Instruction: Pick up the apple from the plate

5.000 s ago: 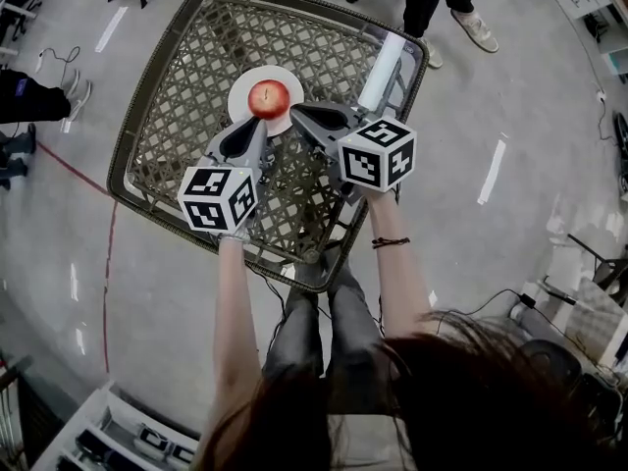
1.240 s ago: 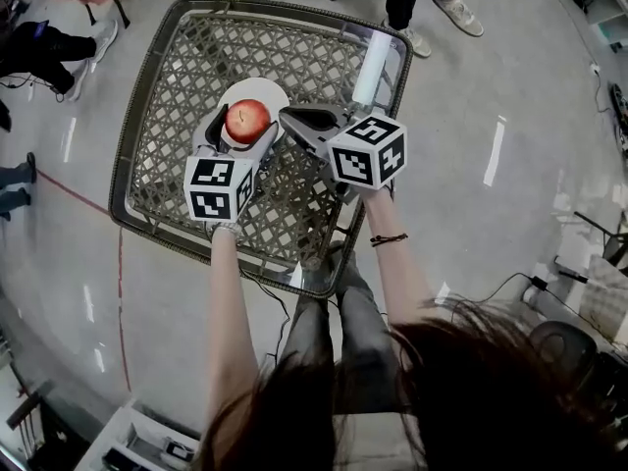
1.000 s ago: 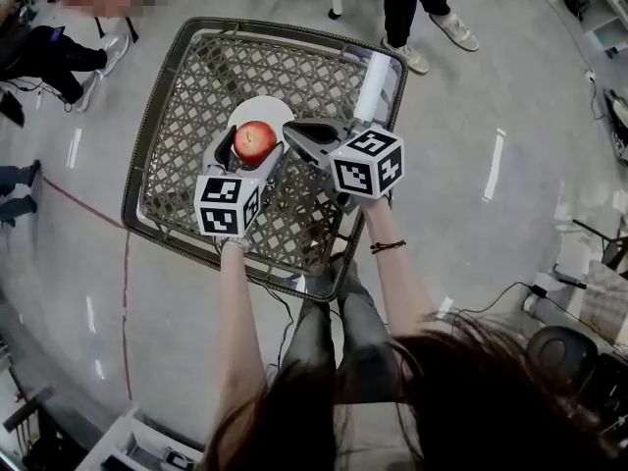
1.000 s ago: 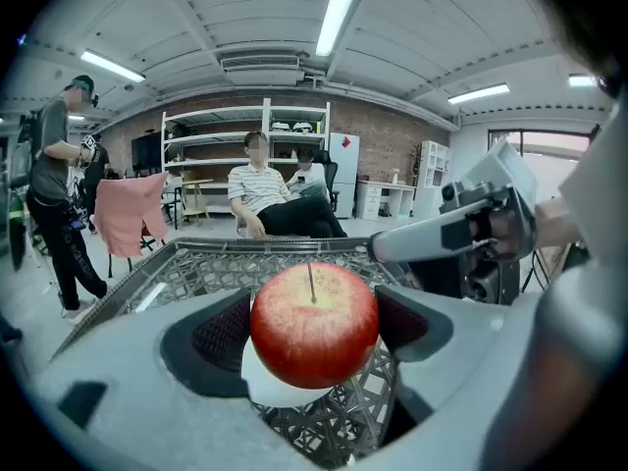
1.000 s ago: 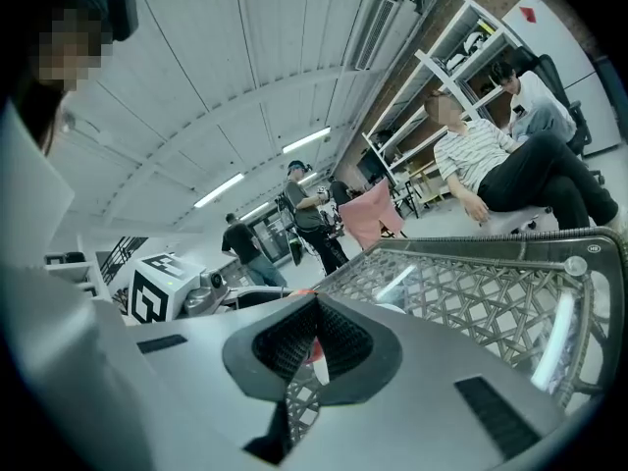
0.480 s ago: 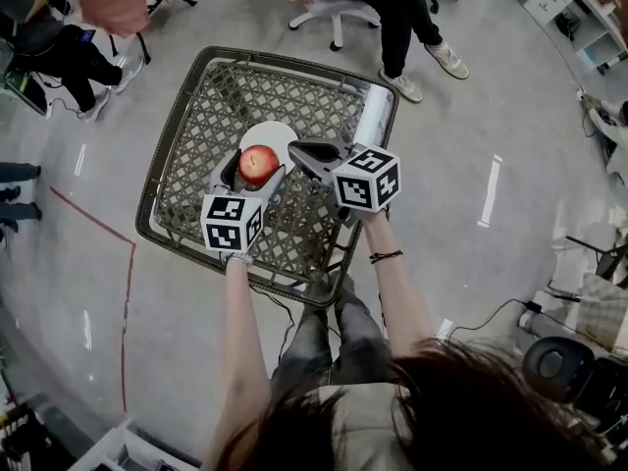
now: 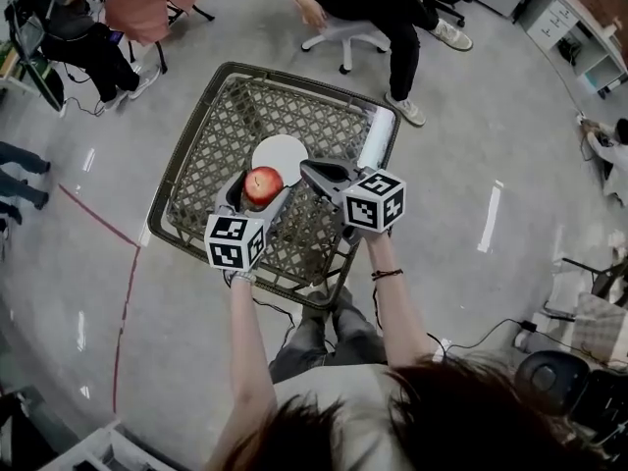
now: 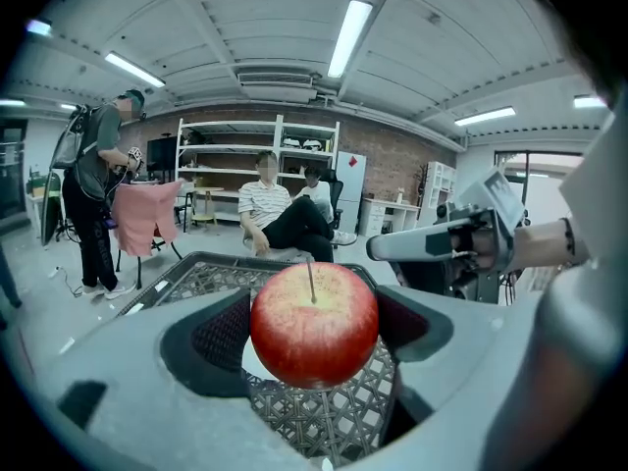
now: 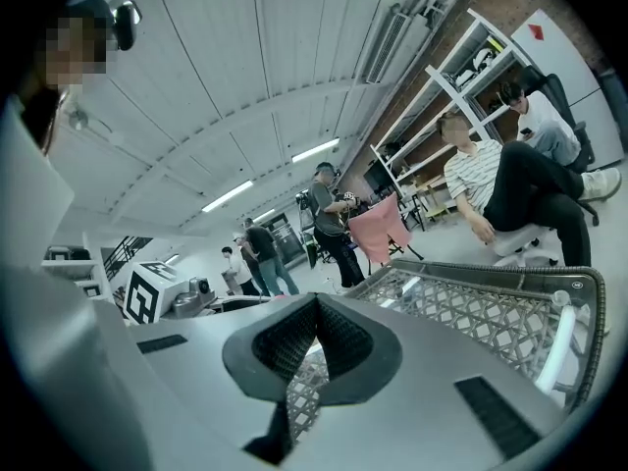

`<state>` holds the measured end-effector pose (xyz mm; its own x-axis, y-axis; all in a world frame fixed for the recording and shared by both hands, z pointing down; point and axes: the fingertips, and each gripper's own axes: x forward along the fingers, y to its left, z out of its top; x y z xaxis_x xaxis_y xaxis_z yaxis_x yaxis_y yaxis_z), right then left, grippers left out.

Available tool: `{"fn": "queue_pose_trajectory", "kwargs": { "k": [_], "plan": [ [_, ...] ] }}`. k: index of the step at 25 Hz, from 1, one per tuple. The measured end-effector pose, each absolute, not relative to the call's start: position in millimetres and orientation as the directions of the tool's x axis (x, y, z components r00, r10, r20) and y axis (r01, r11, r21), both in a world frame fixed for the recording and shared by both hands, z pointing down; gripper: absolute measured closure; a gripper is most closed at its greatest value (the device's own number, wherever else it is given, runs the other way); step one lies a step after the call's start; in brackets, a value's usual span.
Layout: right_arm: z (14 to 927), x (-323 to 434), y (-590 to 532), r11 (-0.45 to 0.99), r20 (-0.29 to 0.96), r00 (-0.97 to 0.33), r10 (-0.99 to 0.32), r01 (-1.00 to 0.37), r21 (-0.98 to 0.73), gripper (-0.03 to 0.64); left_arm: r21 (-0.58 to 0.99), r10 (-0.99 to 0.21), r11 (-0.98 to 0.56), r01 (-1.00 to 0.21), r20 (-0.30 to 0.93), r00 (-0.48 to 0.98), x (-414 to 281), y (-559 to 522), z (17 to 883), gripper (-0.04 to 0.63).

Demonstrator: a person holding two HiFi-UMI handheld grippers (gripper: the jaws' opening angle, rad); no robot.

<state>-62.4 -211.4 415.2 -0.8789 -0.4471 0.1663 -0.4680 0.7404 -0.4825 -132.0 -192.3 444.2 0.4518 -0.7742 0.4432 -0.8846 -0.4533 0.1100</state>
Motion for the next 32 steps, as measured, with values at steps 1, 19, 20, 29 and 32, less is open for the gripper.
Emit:
{"fn": "queue_pose_trajectory", "kwargs": {
  "k": [1,19,20,29,32],
  "plan": [
    [412.2,-63.1,-209.5,0.743,0.164,-0.880,-0.446,-0.466,-0.481,0.607,0.111,-0.778,-0.452,-0.885,0.437,0.452,-132.9,-190.4,440.1,0.192],
    [367.0,-61.9,-190.1,0.774,0.095,-0.888,-0.450,-0.441,-0.455,0.607,0.101,-0.780,-0.502,-0.859,0.375,0.500,-119.3,-168.4,395.3,0.192],
    [363.7,-61.1,-188.7,0.777,0.093,-0.889,-0.448,-0.439,-0.452,0.607,0.102,-0.779,-0.505,-0.857,0.373,0.503,-118.0,-166.7,392.6,0.192],
    [346.6,-62.5,-173.0,0.805,0.074,-0.903,-0.424,-0.413,-0.427,0.607,0.100,-0.770,-0.529,-0.843,0.360,0.527,-110.8,-154.2,377.1,0.192],
    [339.5,-61.6,-168.1,0.819,0.064,-0.909,-0.411,-0.400,-0.411,0.607,0.093,-0.771,-0.534,-0.841,0.355,0.529,-109.1,-149.2,370.8,0.192]
  ]
}}
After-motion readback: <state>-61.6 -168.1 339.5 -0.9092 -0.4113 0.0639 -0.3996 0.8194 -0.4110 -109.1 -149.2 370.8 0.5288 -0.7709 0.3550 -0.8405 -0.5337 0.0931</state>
